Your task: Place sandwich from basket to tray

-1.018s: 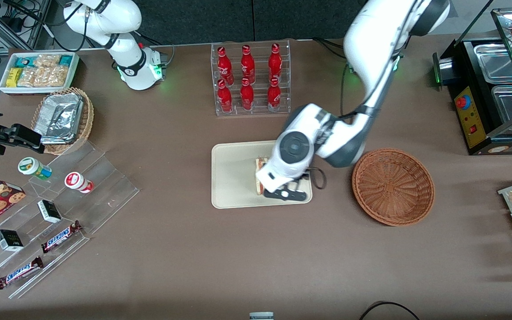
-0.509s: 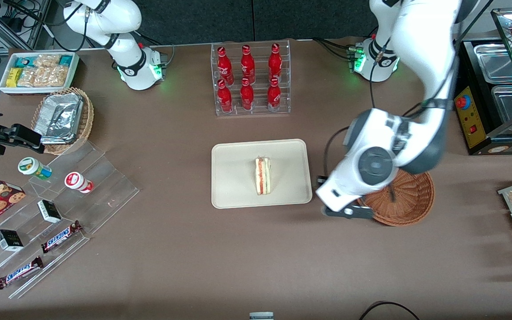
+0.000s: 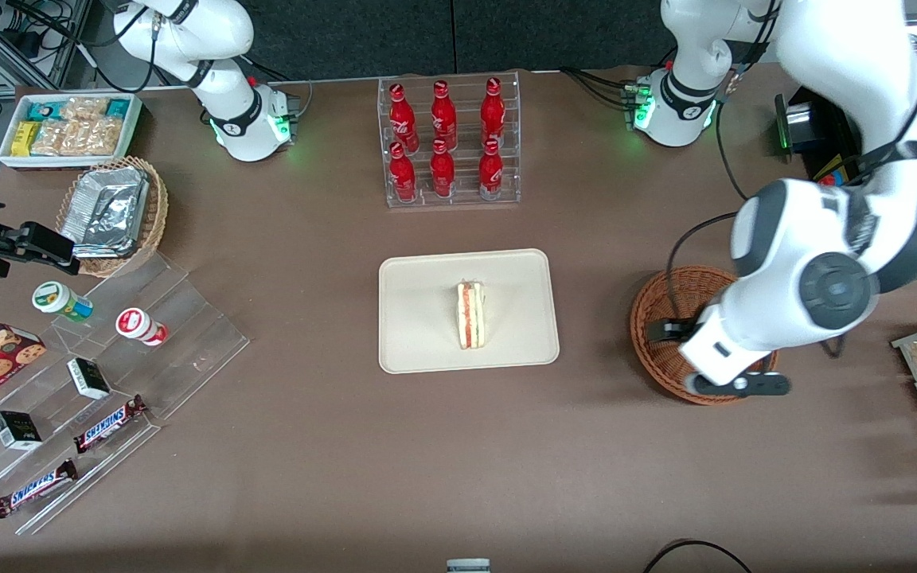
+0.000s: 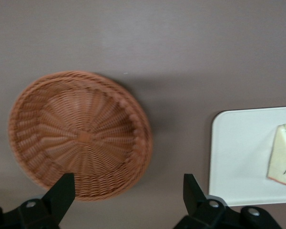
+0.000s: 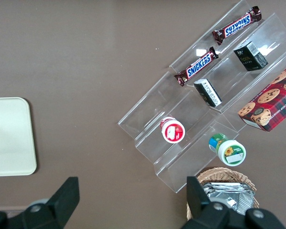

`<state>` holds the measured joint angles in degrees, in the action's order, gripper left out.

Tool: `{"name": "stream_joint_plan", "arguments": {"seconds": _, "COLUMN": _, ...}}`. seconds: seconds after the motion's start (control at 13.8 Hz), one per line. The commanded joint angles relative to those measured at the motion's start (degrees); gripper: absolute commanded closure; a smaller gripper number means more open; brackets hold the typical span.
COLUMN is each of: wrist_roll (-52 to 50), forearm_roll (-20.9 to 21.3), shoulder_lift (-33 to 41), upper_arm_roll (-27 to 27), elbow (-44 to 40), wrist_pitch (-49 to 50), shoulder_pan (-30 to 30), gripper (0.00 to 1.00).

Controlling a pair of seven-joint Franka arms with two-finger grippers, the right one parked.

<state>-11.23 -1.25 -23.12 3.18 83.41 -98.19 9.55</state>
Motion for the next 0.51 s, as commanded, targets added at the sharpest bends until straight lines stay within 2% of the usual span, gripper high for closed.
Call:
{"name": "stream_joint_plan", "arguments": {"seconds": 0.0, "wrist_roll": 2.2, "forearm_roll": 0.1, "shoulder_lift": 8.2, "upper_arm_roll": 0.6, "elbow": 8.2, "wrist_pitch": 0.3, "shoulder_pan": -3.1, "gripper": 0.0}}
{"name": "stream_joint_plan", "arguments": {"seconds": 0.29, "wrist_roll": 2.2, "forearm_roll": 0.1, "shoulder_lift": 16.5, "upper_arm_roll": 0.6, "elbow": 14.1, "wrist_pitch": 2.2, "shoulder_pan": -6.5, "gripper": 0.0}}
{"name": "stream_joint_plan", "arguments": {"seconds": 0.44, "wrist_roll": 2.3, "forearm_roll": 0.4, "shoulder_lift": 18.0, "upper_arm_roll": 0.8, "elbow": 13.1, "wrist_pitch": 7.2, "shoulder_pan": -7.0, "gripper": 0.0}}
